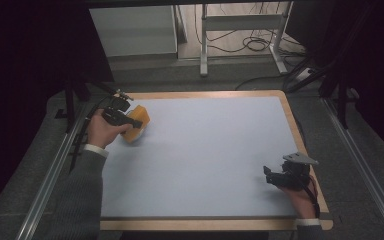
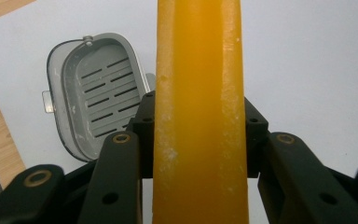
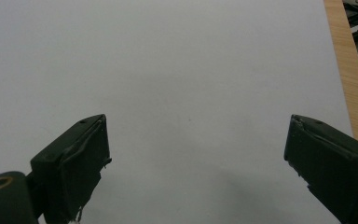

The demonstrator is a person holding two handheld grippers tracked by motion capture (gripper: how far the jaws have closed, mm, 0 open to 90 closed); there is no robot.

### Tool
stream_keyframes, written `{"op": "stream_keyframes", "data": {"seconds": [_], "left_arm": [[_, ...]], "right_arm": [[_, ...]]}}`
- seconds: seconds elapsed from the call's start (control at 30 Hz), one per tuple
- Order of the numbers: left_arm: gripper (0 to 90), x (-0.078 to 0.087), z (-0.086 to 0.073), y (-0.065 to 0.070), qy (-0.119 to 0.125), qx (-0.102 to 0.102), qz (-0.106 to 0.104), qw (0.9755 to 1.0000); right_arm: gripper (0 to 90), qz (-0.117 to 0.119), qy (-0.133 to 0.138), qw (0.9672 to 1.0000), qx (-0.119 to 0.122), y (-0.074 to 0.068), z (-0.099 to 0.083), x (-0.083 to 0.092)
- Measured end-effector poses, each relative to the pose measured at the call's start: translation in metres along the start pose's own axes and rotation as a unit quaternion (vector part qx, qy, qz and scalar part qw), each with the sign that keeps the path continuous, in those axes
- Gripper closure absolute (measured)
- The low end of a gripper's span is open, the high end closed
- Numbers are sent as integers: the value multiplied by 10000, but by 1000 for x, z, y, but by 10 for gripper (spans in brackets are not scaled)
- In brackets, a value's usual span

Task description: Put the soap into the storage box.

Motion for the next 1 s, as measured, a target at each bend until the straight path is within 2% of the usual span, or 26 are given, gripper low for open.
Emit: {"op": "stream_keyframes", "data": {"seconds": [0.17,0.37,0.43,0.6,0.77,1.0], "left_arm": [[609,-5,4,-6,-10,143,-15,9999],[609,-15,5,-21,-183,254,90,9995],[609,-18,5,-25,-215,319,63,9992],[609,-24,6,-35,-219,448,134,9987],[609,-29,9,-39,-162,605,107,9980],[609,-36,9,-48,-220,718,134,9971]], "right_arm": [[66,5,-6,10000,11,-1,0,0],[66,-5,-7,10000,16,0,-1,-1],[66,-7,-10,10000,25,0,-1,-1],[66,-6,-17,10000,10,1,-1,0],[66,-10,-17,10000,16,1,-1,-1],[66,-12,-13,10000,13,2,-1,0]]}}
Point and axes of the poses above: each handheld gripper's, and its own axes: x roughly backward along the jaws, z roughly out of its top, y roughly to its right, the point moved 10 cm from there along -x, roughly forward along the jaws, and after that the axes turned 7 degrees about -x, right-handed, at the moved point
